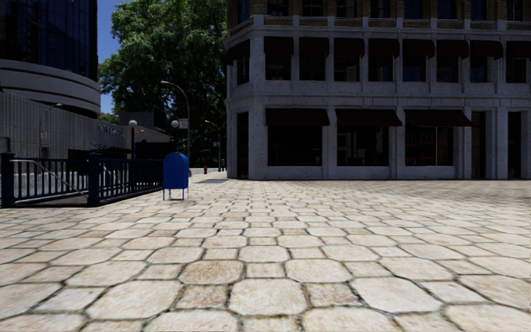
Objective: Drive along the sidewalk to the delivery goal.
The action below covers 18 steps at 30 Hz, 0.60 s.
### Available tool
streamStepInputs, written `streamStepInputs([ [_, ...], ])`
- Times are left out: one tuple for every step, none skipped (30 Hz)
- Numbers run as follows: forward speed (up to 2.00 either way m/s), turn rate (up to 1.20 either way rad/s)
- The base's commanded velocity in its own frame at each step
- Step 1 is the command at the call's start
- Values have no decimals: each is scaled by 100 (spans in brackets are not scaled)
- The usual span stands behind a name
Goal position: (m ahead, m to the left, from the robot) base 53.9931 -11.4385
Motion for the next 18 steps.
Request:
streamStepInputs([
  [200,0],
  [200,0],
  [200,0],
  [200,0],
  [200,0],
  [200,0],
  [200,0],
  [200,0],
  [200,0],
  [200,0],
  [200,0],
  [200,0],
  [200,0],
  [200,0],
  [200,0],
  [200,0],
  [200,0],
  [200,0],
])
